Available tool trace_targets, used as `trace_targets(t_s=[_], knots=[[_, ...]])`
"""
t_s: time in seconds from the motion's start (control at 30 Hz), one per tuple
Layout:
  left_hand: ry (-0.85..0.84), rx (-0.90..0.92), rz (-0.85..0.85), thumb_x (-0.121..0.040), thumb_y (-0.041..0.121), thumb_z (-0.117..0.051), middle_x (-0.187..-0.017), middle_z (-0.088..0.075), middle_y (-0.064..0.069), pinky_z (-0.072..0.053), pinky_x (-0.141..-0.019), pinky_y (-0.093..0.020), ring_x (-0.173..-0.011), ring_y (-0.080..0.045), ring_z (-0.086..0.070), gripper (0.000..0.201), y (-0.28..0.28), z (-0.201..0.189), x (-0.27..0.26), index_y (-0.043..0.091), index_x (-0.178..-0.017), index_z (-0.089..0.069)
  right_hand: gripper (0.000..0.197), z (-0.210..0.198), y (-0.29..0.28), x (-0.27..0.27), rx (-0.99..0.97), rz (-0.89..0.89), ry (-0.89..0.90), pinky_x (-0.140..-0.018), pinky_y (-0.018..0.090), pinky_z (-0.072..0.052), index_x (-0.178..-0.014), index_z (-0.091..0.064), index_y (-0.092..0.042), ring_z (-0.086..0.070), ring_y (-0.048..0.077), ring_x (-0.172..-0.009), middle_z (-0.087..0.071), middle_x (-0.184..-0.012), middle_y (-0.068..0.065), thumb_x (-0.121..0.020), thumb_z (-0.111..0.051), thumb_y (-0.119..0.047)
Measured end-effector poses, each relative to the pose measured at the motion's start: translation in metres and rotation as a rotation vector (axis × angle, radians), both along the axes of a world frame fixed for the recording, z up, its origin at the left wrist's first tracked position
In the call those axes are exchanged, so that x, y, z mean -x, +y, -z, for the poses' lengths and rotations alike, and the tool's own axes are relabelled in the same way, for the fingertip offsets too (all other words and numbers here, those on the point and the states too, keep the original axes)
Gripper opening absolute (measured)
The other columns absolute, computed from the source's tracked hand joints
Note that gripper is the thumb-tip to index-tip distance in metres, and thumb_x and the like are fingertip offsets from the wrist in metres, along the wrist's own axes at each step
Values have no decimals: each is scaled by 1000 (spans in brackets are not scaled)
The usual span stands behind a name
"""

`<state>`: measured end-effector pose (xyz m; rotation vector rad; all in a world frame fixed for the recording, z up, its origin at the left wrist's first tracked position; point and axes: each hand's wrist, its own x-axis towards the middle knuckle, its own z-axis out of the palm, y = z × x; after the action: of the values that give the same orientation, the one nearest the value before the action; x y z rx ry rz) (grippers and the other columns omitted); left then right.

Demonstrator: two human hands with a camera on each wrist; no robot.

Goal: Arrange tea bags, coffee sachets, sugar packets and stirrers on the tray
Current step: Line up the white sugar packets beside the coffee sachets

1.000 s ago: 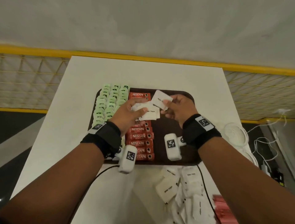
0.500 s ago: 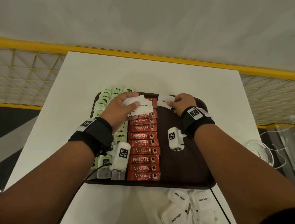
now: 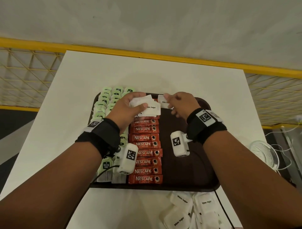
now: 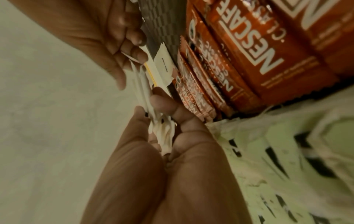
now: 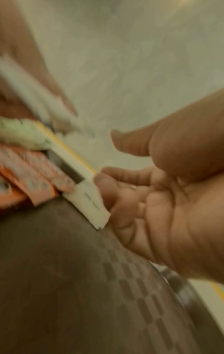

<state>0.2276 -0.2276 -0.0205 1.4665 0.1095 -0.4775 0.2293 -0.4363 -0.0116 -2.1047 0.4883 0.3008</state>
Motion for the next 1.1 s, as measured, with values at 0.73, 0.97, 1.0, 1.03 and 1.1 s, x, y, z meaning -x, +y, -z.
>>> trace_targets(t_s=[0.73, 0.97, 1.0, 1.03, 1.1], knots=[[35, 51, -69, -86, 4, -70, -125, -57, -2, -60, -71, -28, -109, -24, -63, 44, 10, 4, -9, 18, -126, -59, 14, 29, -25, -12, 101, 25, -52, -61, 21, -48, -88, -67, -20, -60, 10, -64, -66, -78, -4, -84, -75, -31], [71, 82, -39, -88, -4, -64, -129, -55, -5, -60, -76, -32, -108, -23, -63, 46, 4, 1, -8, 19, -127, -59, 28, 33, -24, -18, 228, 32, -31, -82, 46, -57, -80, -57, -22, -66, 23, -80, -66, -83, -1, -80, -75, -44], [66, 78, -36, -88, -5, -63, -128, -55, -4, -60, -76, -32, -107, -22, -63, 47, 3, 1, -8, 19, -127, -58, 30, 30, -23, -16, 248, 45, -61, -80, 46, -57, -79, -55, -23, -66, 24, -79, -66, -82, 0, -81, -73, -47], [61, 76, -34, -88, -6, -63, -127, -56, -4, -61, -76, -32, -105, -22, -64, 47, 2, 1, -8, 19, -127, -58, 30, 25, -22, -14, 260, 49, -96, -80, 46, -57, -78, -55, -22, -66, 24, -79, -66, -83, 1, -83, -70, -48], [53, 80, -30, -87, -7, -64, -124, -57, -4, -61, -74, -33, -104, -21, -65, 49, 0, 1, -8, 19, -128, -58, 32, 12, -17, -9, 204, -1, -118, -76, 40, -57, -85, -60, -18, -65, 20, -75, -68, -86, 2, -88, -63, -50]])
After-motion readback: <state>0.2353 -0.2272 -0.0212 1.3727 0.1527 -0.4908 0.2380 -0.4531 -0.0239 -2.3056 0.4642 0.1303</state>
